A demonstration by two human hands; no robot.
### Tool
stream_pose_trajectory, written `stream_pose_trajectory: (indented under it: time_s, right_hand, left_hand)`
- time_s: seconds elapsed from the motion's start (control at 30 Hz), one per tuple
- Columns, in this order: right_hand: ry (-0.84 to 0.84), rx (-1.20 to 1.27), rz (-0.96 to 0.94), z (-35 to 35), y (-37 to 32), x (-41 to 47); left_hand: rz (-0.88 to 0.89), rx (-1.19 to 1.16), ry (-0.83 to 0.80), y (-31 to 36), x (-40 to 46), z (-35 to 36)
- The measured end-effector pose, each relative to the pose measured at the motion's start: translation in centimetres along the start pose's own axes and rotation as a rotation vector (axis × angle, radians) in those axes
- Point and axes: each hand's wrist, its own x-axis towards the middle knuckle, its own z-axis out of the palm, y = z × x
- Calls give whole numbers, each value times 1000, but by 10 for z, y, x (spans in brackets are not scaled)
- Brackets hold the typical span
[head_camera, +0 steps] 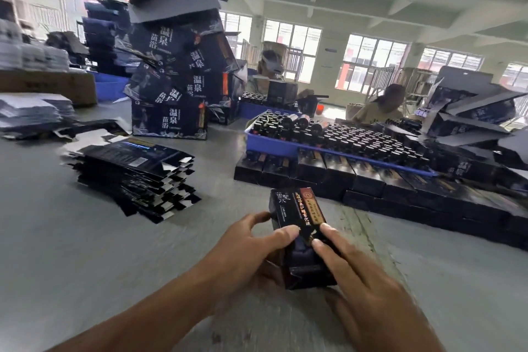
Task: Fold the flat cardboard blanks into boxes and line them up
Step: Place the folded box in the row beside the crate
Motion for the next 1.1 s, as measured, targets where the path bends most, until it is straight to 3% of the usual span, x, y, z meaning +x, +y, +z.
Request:
stream_pose_trajectory:
  time_s: [0.13,0.2,0.27,0.33,0.47,0.83,0.93,1.1]
  right_hand:
    - [14,-95,-36,15,-2,17]
    - [28,-100,-36,24,4,36]
    - [29,-106,-6,36,12,60]
    - [9,-117,24,51,18,86]
    - [-69,-168,111,85,32,140]
    - [-393,-309,312,136,70,214]
    - [-390,-289,321,134,64,210]
    - [-217,-148,251,115,44,164]
  left_hand:
    - [34,-69,56,1,7,-8]
    - [96,-39,191,1,11,-15]
    - [180,177,360,-3,17,-23]
    - [237,443,420,-9,19,-27]
    - [236,747,364,-12,22,-21]
    - [198,835,308,-8,30,-21]
    - [195,858,305,-9,30,-22]
    - [199,909,278,-11,32,-21]
